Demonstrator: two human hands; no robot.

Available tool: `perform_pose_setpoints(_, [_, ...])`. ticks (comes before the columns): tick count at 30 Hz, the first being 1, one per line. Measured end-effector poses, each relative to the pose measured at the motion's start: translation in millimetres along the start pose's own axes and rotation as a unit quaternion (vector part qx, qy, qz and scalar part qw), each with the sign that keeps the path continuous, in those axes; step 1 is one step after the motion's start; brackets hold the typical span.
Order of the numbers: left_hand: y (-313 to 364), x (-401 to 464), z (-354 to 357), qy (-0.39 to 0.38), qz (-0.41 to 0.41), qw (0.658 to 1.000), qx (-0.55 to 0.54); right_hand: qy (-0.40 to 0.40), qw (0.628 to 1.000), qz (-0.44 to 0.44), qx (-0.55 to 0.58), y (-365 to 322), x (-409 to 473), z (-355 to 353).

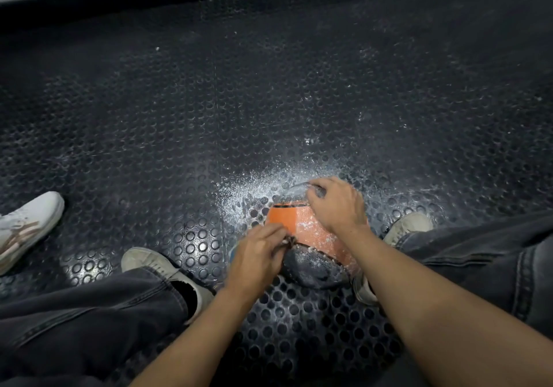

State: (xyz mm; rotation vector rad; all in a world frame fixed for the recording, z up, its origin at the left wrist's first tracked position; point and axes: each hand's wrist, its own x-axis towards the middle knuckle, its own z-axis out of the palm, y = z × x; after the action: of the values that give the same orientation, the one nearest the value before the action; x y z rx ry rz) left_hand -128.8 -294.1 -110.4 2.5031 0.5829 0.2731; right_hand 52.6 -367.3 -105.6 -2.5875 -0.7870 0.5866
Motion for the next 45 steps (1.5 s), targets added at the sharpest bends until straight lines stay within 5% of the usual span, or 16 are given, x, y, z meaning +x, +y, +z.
perform_pose_setpoints(6, [11,46,-2,0.026,-0.076,0.997,-0.011,0.013,1.0,-0.023,-0.007,-4,-4,5])
perform_pose_setpoints(14, [-12,12,-4,-0.028,-0.001,0.998,-0.061,0.012,1.0,0.004,0.024,-1,-5,0])
perform_pose_setpoints(18, [2,47,-3,0.011,-0.065,0.997,-0.039,0.017,1.0,-0.006,0.015,-3,-9,3])
perform_pose_setpoints(25, [-6,-1,1,-0.015,-0.002,0.998,-0.059,0.129,0.982,0.139,-0.011,-1,-8,7])
perform_pose_setpoints(31, [13,50,-1,0.007,-0.111,0.992,-0.053,0.106,0.99,0.081,0.043,4,-18,13])
perform_pose_setpoints(37, [5,5,7,0.006,-0.047,0.999,-0.007,0.095,0.981,0.164,0.042,10,-2,14])
perform_pose_setpoints(45, [24,61,0,0.026,-0.065,0.997,-0.03,0.058,0.994,0.095,0.018,7,-2,10])
